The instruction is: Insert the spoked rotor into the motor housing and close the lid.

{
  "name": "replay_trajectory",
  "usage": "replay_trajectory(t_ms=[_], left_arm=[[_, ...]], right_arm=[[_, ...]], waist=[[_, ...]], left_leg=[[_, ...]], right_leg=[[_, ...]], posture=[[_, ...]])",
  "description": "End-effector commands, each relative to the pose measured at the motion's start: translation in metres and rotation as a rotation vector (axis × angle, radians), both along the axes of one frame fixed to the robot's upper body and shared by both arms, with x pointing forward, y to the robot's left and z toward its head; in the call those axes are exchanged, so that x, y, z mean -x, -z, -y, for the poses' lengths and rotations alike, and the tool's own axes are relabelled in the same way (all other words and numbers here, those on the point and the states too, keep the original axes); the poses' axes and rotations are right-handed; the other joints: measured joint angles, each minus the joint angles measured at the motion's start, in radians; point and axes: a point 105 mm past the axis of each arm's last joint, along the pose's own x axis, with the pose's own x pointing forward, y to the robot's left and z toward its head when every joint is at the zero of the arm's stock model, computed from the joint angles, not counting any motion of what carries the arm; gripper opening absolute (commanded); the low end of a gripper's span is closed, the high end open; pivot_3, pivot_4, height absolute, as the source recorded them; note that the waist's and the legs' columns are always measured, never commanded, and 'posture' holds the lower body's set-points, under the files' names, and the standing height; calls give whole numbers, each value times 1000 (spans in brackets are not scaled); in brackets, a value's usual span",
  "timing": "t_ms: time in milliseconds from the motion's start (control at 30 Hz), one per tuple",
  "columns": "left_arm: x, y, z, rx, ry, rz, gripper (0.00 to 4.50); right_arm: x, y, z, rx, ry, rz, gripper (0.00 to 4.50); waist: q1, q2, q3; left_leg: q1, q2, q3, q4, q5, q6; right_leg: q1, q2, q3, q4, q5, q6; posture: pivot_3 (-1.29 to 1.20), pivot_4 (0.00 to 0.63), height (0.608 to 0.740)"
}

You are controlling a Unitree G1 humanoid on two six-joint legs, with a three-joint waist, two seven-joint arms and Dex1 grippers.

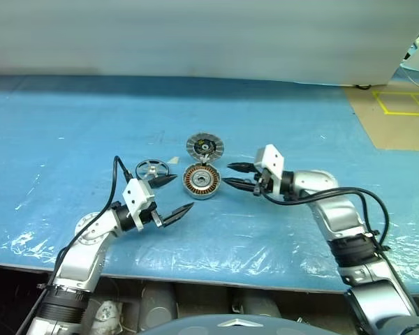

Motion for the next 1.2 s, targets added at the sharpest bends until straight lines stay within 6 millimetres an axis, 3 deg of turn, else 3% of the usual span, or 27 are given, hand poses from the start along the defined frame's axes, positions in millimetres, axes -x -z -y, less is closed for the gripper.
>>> replay_trajectory(t_ms=[33,267,500,967,1200], left_arm=[[1,-7,9,21,48,26,4500],[-4,-8,14,26,68,25,4500],[-5,-11,8,13,59,36,4500],[-3,-10,4,5,42,30,4500],[-4,-10,4,5,44,31,4500]], right_arm=[[1,-9,11,-7,54,40,1998],[-6,13,18,-48,169,-51,1998],[-23,41,27,68,263,-17,1998],[-17,53,37,137,231,-24,1998],[-14,53,40,50,271,-125,1998]], waist=[[-1,0,0],[-5,0,0],[-3,0,0],[-3,0,0],[-2,0,0]], left_leg=[[0,0,0,0,0,0],[1,-1,0,0,0,0],[1,-1,0,0,0,0],[1,-1,0,0,0,0],[1,-1,0,0,0,0]], right_leg=[[0,0,0,0,0,0],[0,0,2,0,0,0],[0,0,1,0,0,0],[1,0,1,0,0,0],[1,0,1,0,0,0]], posture=[[0,150,740],[0,150,740],[0,150,740],[0,150,740],[0,150,740]])
